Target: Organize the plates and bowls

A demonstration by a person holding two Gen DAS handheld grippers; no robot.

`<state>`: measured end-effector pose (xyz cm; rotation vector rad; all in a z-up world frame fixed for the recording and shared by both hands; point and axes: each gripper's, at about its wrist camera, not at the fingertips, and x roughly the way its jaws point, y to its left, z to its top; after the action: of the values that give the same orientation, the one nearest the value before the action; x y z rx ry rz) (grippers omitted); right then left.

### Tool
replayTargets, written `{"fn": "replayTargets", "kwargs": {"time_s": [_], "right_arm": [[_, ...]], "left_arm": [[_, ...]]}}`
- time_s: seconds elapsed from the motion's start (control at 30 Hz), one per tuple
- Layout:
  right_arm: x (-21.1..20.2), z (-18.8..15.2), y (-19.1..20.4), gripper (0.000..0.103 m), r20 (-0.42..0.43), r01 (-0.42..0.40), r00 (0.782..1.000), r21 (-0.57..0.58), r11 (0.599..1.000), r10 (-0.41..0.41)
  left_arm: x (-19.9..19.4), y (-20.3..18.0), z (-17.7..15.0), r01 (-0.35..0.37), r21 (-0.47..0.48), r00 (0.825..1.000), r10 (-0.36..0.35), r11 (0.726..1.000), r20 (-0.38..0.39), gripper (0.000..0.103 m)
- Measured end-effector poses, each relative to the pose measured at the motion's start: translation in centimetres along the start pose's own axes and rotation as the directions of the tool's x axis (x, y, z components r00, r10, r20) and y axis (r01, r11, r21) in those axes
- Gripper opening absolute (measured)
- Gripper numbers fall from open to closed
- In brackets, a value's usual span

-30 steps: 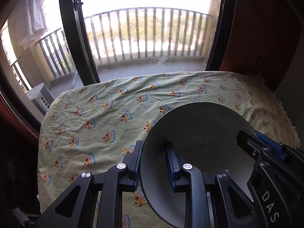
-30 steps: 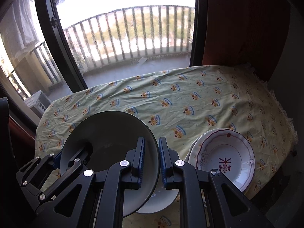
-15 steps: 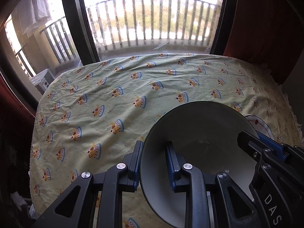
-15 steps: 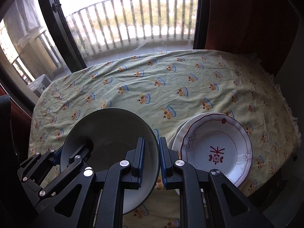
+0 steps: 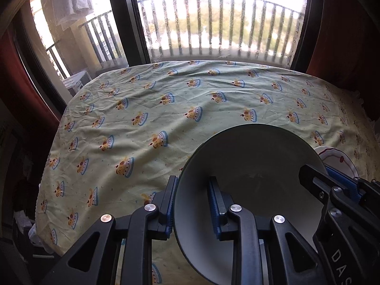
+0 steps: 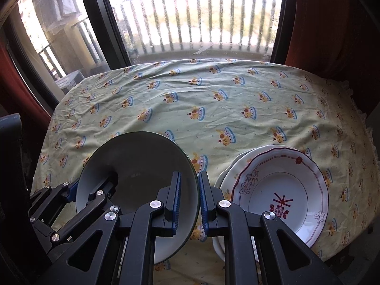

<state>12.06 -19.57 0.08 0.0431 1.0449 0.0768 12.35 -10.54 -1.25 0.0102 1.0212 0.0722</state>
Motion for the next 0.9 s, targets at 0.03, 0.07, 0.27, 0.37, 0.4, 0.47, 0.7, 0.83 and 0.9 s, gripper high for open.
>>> {"fn": "replayTargets", "kwargs": {"time_s": [0.03, 0.07, 0.27, 0.37, 0.4, 0.47, 0.7, 0.83, 0.9], "right_arm": [[0.2, 0.1, 0.1, 0.018, -0.002, -0.004, 1.000, -0.016, 1.000, 0.004], [0.4, 0.2, 0.2, 0.018, -0.004, -0.009, 1.000, -0.033, 0.999, 0.008], [1.7, 0.5, 0.9, 0.018, -0.016, -0.035, 0.999, -0.105, 0.994, 0.033], [2.3, 0.6, 0.6, 0.018, -0.029, -0.040, 0.999, -0.116, 0.992, 0.037], [2.5, 0.6, 0.4, 0.018, -0.035, -0.043, 0.999, -0.115, 0.992, 0.039], [3.0, 0.5, -0.1, 0.018, -0.047, -0.046, 0.998, -0.109, 0.993, 0.041], [3.7, 0.7, -1.0, 0.018, -0.045, -0.077, 0.996, -0.077, 0.994, 0.073], [4.2, 0.8, -0.8, 0.023, -0.052, -0.092, 0.995, -0.059, 0.994, 0.089], [4.6, 0.8, -1.0, 0.027, -0.071, -0.105, 0.992, -0.049, 0.993, 0.102]], "left_arm": [[0.1, 0.1, -0.1, -0.010, -0.011, 1.000, 0.010, 1.000, -0.001, 0.024], [0.3, 0.2, -0.2, -0.022, -0.023, 1.000, 0.022, 0.999, -0.007, 0.024], [1.4, 0.4, -0.7, -0.054, -0.075, 0.998, 0.050, 0.996, -0.049, 0.024], [1.9, 0.2, -0.8, -0.050, -0.090, 0.997, 0.045, 0.995, -0.067, 0.024], [2.1, 0.0, -0.9, -0.052, -0.089, 0.996, 0.045, 0.995, -0.073, 0.024], [2.3, -0.5, -0.9, -0.067, -0.082, 0.996, 0.061, 0.994, -0.069, 0.024], [2.9, -0.7, -0.3, -0.097, -0.074, 0.993, 0.091, 0.993, -0.071, 0.024], [3.2, -0.5, -0.3, -0.079, -0.065, 0.991, 0.071, 0.995, -0.109, 0.030], [3.3, -0.4, -0.6, -0.041, -0.079, 0.990, 0.030, 0.996, -0.136, 0.039]]}}
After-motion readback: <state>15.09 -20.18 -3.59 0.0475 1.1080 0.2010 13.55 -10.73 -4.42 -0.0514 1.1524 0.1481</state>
